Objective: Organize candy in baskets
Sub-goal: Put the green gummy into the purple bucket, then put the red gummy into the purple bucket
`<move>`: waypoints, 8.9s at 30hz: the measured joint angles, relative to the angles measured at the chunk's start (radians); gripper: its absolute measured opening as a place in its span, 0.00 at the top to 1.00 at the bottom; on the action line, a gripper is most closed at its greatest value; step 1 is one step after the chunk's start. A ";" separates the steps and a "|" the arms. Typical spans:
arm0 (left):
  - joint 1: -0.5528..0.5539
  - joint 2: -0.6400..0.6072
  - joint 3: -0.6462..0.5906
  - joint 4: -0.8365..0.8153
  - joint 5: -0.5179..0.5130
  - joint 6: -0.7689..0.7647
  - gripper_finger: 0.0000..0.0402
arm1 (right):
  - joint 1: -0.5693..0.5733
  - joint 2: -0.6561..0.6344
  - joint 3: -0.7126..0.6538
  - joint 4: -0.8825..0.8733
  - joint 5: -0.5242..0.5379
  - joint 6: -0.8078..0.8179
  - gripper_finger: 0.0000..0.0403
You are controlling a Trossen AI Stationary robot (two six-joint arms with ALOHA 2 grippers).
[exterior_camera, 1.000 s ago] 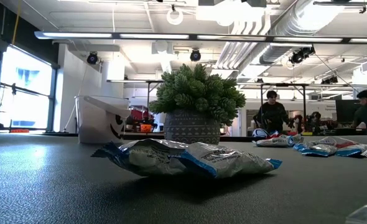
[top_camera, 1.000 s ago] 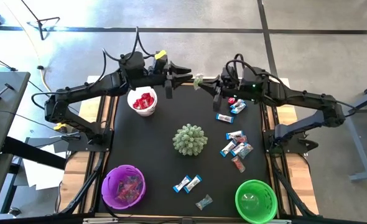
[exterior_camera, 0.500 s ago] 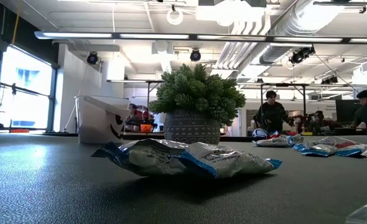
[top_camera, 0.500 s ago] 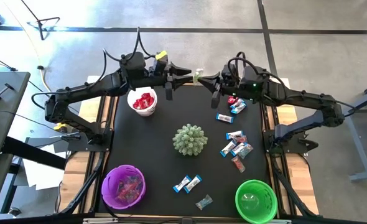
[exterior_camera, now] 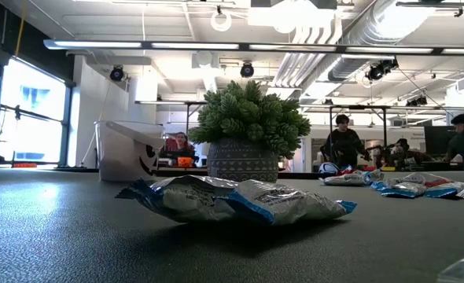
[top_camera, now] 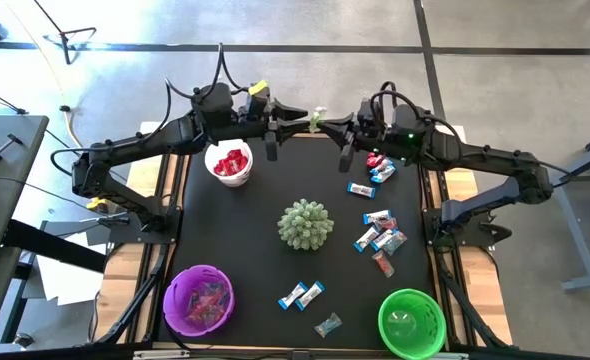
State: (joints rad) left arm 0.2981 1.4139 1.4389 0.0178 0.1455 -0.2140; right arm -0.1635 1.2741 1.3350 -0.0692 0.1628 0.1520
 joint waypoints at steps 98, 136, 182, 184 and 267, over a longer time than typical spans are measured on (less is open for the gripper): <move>-0.905 0.047 0.000 -1.268 -0.086 -1.534 0.72 | 0.010 -0.108 -0.001 -1.044 -0.111 0.276 0.60; -0.274 -0.172 0.207 -1.110 -0.495 -0.283 0.73 | 0.216 -0.364 -0.827 -0.773 -0.104 0.425 0.66; -0.130 -0.223 0.207 -1.187 -0.330 -0.106 0.73 | 0.170 -0.091 -0.770 -0.634 -0.155 0.747 0.99; -0.130 -0.231 0.207 -1.212 -0.331 -0.107 0.73 | 0.171 -0.117 -0.735 -0.639 -0.144 0.747 0.98; -0.167 0.100 0.142 -0.126 -0.102 0.166 0.73 | 0.157 -0.024 -0.308 0.521 0.029 -0.046 1.00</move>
State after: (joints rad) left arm 0.1307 1.5135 1.5806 -0.1079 0.0433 -0.0483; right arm -0.0063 1.2503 1.0267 0.4522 0.1917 0.1064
